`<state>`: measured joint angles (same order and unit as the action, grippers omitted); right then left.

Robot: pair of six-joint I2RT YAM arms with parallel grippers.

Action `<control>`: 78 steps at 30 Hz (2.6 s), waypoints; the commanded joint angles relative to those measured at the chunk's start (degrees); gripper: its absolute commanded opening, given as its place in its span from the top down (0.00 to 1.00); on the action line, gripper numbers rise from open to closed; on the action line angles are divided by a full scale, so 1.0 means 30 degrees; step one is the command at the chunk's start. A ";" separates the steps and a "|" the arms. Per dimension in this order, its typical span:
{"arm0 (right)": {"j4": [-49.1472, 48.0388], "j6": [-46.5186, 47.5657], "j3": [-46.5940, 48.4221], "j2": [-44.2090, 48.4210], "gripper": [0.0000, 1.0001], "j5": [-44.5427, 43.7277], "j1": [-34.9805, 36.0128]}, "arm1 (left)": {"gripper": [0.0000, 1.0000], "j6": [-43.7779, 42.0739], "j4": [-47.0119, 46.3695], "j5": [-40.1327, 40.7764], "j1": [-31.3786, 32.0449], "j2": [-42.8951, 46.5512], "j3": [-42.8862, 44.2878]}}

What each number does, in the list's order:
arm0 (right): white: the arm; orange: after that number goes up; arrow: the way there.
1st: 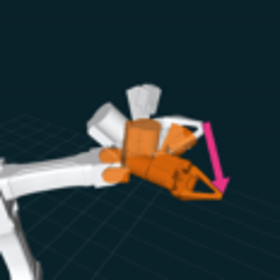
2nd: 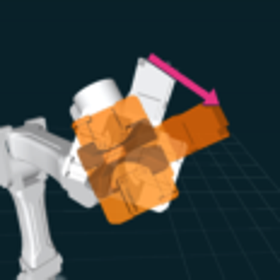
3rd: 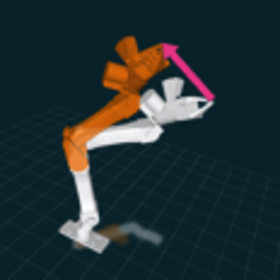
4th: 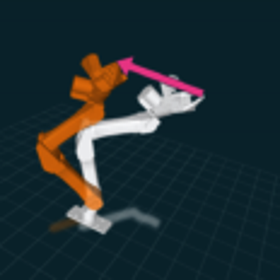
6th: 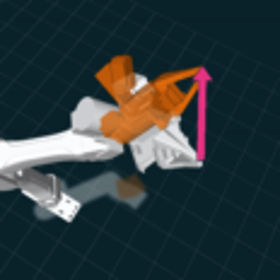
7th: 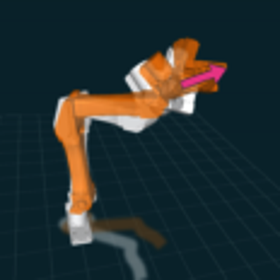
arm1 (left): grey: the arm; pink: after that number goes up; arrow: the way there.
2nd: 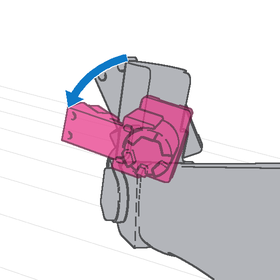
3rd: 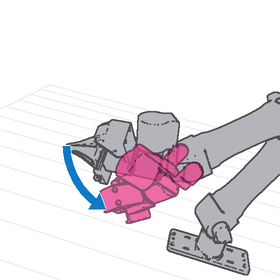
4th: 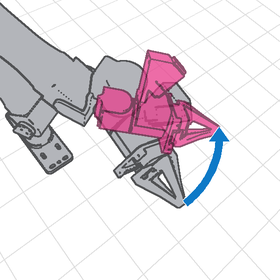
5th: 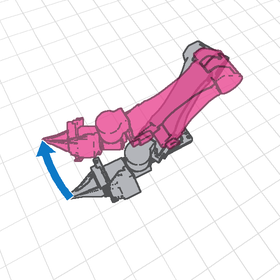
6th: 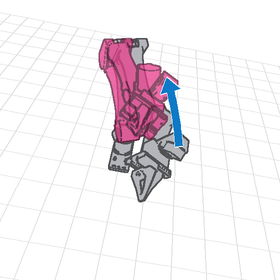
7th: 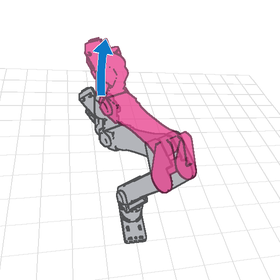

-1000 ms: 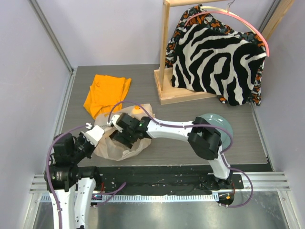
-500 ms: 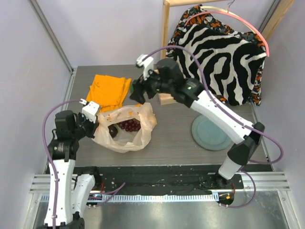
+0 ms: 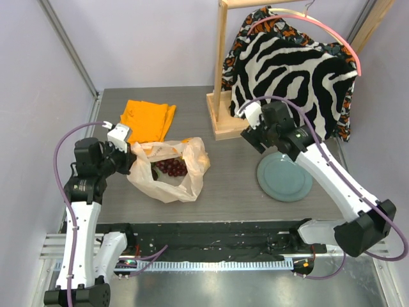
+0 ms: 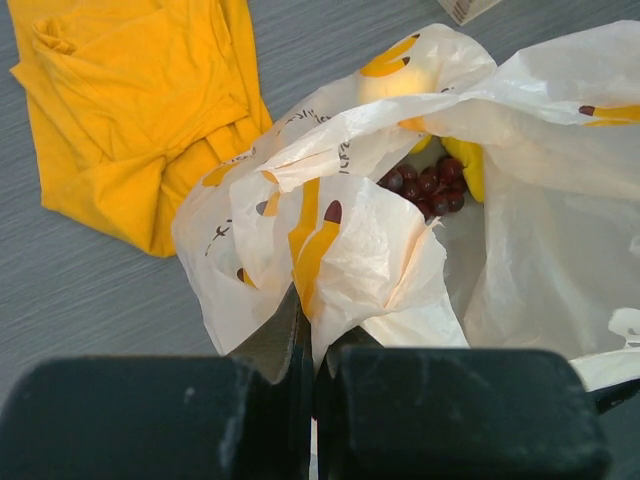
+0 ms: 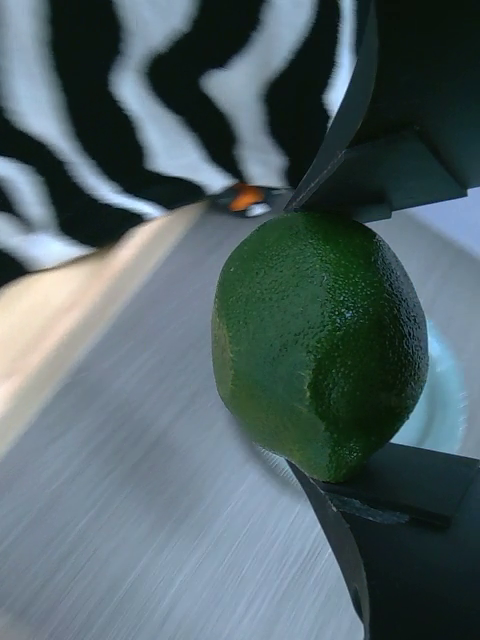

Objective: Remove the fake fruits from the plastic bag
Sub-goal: Place the fake fruit on the plate, then take out the fake fruit from the plastic bag.

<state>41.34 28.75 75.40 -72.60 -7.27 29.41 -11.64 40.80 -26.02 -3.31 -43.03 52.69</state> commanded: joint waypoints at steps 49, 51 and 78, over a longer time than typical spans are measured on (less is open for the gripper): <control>1.2312 -0.0675 1.0073 -0.8463 0.00 0.3899 -0.1396 | 1.00 0.0860 -0.0884 0.0207 0.0166 0.0983 -0.0541; 1.2528 -0.1350 1.2499 -0.8555 0.00 0.6636 -0.0112 | 1.00 0.1037 -0.0913 0.0236 0.0166 0.0953 -0.0453; 0.2977 -0.3052 1.4010 -1.4823 0.75 0.8637 0.8859 | 1.00 0.5725 -0.0473 -0.0174 -0.0508 0.1569 0.0426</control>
<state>53.43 20.32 116.36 -117.75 19.42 54.57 3.44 40.99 -24.82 -4.23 -38.57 51.64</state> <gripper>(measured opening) 0.256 0.021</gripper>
